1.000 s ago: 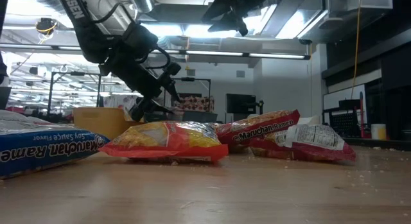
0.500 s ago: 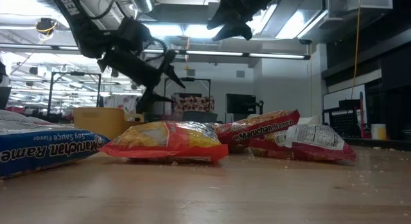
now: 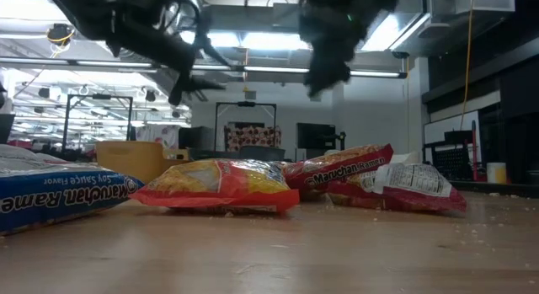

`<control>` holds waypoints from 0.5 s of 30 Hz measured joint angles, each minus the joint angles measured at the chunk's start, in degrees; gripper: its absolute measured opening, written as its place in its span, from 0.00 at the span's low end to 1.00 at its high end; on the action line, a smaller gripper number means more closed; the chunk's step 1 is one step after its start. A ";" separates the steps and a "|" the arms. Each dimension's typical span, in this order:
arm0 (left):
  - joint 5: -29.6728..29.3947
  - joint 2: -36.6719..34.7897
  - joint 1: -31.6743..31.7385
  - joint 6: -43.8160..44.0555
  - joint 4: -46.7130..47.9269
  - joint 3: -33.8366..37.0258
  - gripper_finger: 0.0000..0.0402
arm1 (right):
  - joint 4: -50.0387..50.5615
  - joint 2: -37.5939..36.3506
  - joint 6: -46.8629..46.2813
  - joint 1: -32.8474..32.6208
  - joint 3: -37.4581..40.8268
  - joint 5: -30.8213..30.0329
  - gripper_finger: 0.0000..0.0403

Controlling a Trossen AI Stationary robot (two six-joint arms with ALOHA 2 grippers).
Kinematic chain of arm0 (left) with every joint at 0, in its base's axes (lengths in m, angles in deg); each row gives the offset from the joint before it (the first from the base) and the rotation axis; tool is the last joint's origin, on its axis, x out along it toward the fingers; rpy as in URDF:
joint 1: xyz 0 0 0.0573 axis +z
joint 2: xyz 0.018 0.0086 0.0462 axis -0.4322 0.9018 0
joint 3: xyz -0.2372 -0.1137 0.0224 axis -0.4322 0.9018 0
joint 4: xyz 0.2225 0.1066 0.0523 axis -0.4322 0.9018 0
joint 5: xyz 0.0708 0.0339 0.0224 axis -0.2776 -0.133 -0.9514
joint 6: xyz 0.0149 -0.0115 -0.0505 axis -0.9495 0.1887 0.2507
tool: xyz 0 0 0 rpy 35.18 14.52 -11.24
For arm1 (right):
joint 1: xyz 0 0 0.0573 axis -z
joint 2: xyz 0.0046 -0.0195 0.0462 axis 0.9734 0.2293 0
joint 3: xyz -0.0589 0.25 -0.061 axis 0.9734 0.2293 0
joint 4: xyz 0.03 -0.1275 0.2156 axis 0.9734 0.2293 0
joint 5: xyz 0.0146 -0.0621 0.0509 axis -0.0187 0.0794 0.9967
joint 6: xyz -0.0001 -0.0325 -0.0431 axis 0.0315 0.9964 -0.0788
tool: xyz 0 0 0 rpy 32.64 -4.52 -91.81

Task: Sort Maruchan noodles
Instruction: Put the left red bag into the blue bin

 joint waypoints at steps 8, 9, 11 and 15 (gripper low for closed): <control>1.74 -4.14 -3.46 -2.38 0.02 0.00 0.52 | -3.22 0.02 -9.11 0.04 15.81 10.69 0.52; 1.52 -4.30 -3.75 -2.47 0.02 0.00 0.52 | -4.63 0.02 -10.78 0.04 17.83 13.27 0.55; 1.33 -4.36 -4.18 -3.37 0.01 0.00 0.52 | -7.56 0.02 -14.10 0.04 21.60 15.54 0.61; 1.30 -4.36 -4.69 -3.86 0.03 0.00 0.52 | -14.54 0.02 -21.18 0.00 27.49 15.94 0.73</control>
